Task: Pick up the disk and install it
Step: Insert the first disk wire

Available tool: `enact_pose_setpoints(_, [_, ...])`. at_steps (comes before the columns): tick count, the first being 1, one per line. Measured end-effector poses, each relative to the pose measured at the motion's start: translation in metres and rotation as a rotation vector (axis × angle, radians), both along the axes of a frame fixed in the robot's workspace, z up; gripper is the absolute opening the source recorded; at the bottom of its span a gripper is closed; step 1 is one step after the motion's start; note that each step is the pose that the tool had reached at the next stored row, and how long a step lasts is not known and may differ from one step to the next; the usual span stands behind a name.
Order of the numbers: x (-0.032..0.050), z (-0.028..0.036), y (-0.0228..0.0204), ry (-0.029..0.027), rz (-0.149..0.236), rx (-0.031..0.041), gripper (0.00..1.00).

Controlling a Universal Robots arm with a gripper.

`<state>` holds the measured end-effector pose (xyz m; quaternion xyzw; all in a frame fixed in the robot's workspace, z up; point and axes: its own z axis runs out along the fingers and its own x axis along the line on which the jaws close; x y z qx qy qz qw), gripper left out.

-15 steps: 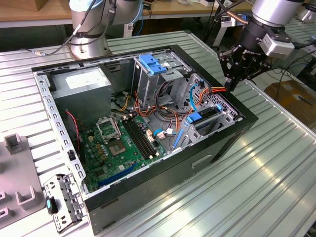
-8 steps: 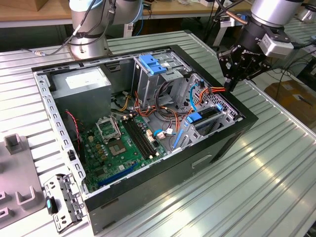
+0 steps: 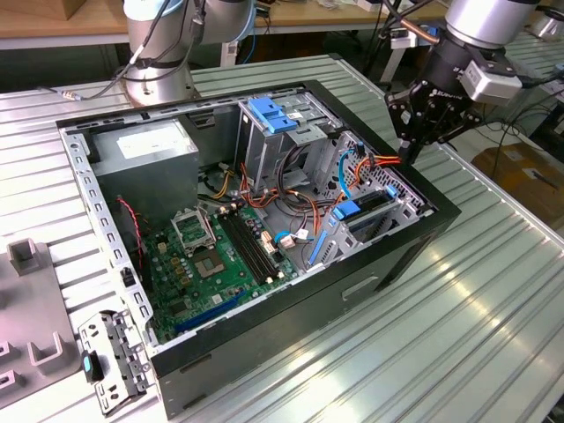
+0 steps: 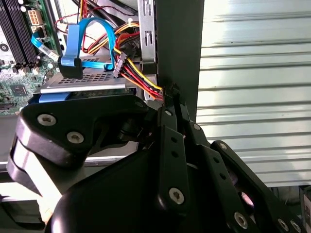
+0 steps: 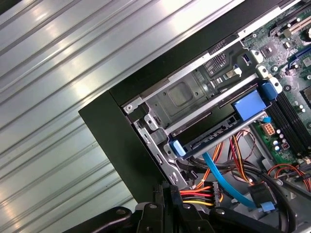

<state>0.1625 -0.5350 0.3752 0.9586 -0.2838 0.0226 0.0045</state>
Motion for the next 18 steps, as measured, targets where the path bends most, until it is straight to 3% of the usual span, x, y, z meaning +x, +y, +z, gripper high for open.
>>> enact_pose_setpoints(18, [-0.0039, 0.0002, 0.0, 0.0, -0.024, 0.0001, 0.16])
